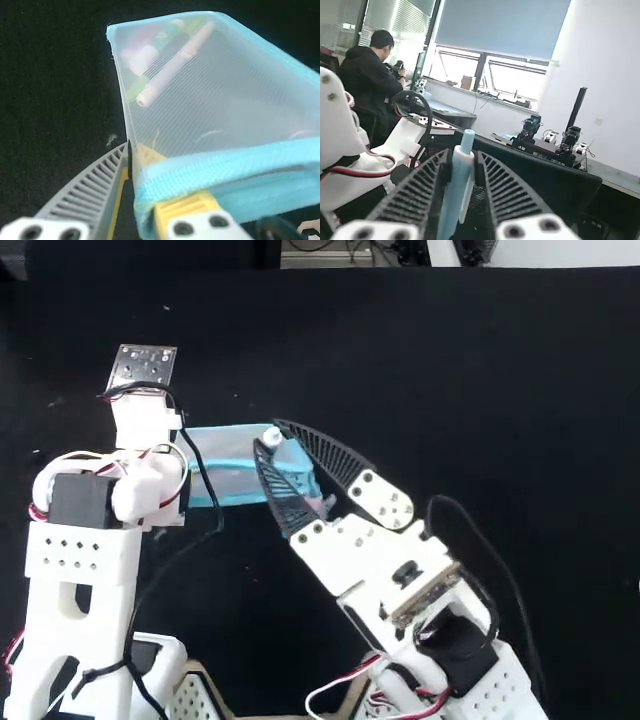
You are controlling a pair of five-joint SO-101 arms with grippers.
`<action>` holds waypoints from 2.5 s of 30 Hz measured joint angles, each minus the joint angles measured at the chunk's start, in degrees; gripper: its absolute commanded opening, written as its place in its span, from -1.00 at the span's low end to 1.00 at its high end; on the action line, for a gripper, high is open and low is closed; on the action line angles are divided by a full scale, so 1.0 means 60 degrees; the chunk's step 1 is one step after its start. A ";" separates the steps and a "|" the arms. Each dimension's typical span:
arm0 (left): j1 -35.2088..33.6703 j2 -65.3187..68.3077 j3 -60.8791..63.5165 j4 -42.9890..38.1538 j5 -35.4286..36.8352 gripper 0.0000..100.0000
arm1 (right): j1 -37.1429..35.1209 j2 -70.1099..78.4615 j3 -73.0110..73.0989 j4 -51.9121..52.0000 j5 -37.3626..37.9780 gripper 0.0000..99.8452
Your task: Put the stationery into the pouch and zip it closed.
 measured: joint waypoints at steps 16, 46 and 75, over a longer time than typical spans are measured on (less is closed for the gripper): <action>0.0000 0.0000 0.0000 0.0000 0.0000 -0.94 | 0.0000 -0.1407 0.2139 -0.0762 -0.0821 -0.98; -0.0015 0.0000 0.0000 0.0000 0.0000 -0.94 | 0.0879 0.0938 -0.3648 0.6799 -0.0791 -0.85; -0.0029 0.0000 0.0000 0.0015 -0.0469 -0.94 | 0.2168 0.0615 0.2168 0.5143 -0.0806 -0.48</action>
